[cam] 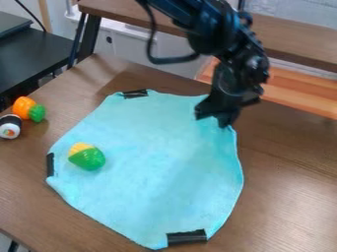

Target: Fold the cloth from top right to bottom left

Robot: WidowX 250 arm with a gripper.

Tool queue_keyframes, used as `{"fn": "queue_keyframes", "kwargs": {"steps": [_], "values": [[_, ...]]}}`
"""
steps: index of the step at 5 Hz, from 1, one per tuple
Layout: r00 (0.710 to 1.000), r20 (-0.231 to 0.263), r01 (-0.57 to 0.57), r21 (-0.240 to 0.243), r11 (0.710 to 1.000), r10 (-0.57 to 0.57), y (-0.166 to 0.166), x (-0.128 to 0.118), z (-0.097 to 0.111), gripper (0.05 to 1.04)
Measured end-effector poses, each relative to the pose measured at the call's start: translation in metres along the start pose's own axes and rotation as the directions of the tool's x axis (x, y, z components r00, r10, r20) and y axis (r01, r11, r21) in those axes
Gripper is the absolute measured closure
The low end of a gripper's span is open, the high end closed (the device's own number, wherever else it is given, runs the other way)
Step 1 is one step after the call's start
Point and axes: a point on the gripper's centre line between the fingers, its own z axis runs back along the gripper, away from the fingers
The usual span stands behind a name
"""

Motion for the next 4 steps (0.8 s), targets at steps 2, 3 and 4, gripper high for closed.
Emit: {"fn": "queue_keyframes", "kwargs": {"steps": [2,3,4], "values": [[1.000,0.002,0.009,-0.017,1.000,-0.009,0.055,0.006,0.016,1.027],[1.000,-0.008,-0.006,-0.003,1.000,0.006,0.093,0.015,0.019,1.027],[1.000,-0.014,-0.012,-0.019,1.000,0.011,0.126,0.030,0.026,1.027]]}}
